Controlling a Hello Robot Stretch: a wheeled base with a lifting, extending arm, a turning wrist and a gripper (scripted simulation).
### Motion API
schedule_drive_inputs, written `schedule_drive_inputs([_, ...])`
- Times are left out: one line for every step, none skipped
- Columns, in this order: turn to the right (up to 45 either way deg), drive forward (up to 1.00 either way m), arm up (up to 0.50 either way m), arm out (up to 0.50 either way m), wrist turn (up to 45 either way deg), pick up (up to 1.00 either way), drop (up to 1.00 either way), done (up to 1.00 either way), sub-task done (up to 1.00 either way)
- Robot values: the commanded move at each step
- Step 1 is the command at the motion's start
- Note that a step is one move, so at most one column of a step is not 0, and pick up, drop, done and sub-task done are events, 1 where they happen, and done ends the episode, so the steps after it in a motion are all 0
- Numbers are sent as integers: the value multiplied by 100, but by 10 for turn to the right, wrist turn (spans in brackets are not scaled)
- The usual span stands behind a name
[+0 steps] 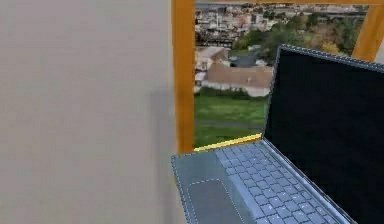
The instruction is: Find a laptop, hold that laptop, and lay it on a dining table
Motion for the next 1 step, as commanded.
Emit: schedule_drive_inputs([-450, 0, 0, 0, 0, 0, 0, 0, 0])
